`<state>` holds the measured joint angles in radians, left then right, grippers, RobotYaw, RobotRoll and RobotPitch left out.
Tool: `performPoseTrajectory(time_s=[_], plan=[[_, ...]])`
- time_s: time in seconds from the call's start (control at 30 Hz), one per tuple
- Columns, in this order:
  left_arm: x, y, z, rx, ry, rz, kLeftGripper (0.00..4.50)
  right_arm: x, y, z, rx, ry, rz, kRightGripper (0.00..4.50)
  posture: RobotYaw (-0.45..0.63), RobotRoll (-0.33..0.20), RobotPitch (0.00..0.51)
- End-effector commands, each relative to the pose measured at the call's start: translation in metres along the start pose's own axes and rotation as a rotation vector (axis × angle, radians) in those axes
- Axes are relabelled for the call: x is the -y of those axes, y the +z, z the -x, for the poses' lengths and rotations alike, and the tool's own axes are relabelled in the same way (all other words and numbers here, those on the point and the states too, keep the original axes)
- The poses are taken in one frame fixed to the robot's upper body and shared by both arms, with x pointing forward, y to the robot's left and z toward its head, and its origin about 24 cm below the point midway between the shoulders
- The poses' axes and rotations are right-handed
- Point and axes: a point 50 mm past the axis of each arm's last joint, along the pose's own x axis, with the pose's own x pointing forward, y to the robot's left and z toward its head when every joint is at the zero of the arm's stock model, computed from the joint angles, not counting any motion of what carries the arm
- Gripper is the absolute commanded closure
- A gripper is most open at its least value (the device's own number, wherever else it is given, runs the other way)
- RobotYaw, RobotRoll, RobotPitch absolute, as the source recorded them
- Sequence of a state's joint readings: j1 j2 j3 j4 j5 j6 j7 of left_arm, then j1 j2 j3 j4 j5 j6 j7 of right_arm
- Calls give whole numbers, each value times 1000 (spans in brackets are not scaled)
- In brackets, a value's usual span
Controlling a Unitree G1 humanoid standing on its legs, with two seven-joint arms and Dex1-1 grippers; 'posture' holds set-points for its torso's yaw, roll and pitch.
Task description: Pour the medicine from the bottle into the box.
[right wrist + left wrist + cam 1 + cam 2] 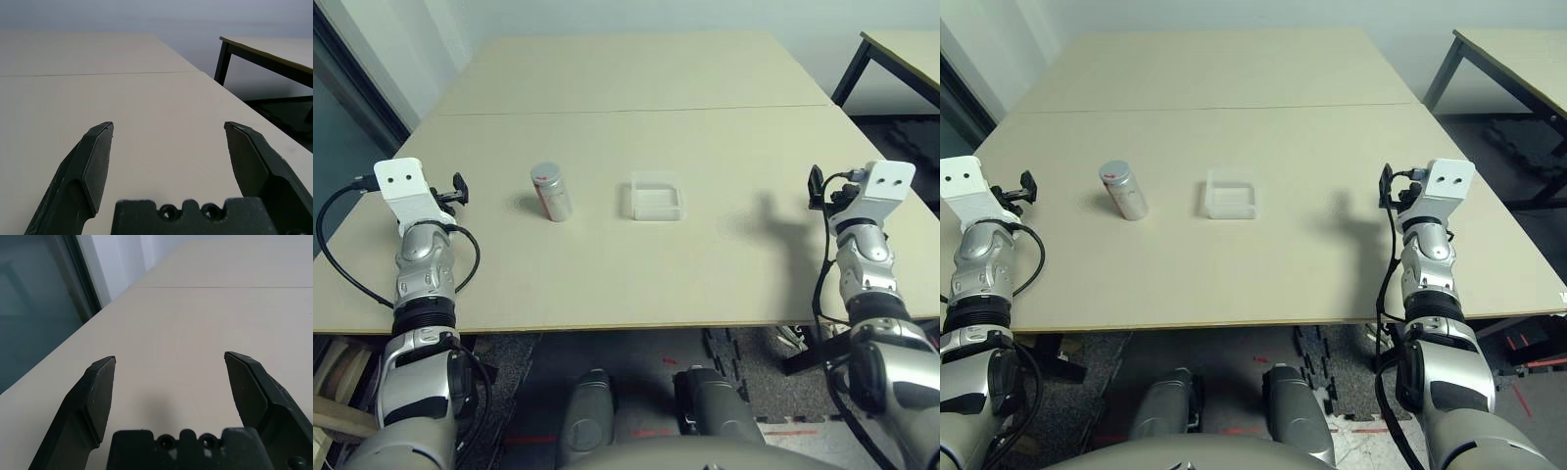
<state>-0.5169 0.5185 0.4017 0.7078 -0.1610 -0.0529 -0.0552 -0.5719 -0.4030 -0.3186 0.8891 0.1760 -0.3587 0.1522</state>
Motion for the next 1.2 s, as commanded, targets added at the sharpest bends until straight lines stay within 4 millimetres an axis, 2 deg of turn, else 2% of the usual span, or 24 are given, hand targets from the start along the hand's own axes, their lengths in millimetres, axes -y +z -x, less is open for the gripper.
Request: performPoseTrajectory(time_s=[0.03,0.23,0.53,0.67,0.87,1.03,1.2], plan=[[0,-4,0,-31,-34,-20,37,-4,2,-1,6,11,-11,0,-15,0,71],[-3,11,-3,22,-141,-1,37,-12,8,-5,14,85,-21,0,-9,0,72],[-5,34,-1,79,-424,-17,37,-35,31,-7,0,468,-40,0,-15,0,75],[-12,43,7,86,-593,-11,37,-47,47,-3,-37,693,-2,0,-19,0,76],[-16,54,20,77,-833,-23,37,-56,65,-3,-69,866,53,0,-14,0,83],[-12,61,28,88,-943,-9,37,-61,65,-5,-91,923,77,0,-2,0,89],[-2,49,43,16,-1115,-36,37,-80,63,3,-118,1084,86,0,-2,0,87]])
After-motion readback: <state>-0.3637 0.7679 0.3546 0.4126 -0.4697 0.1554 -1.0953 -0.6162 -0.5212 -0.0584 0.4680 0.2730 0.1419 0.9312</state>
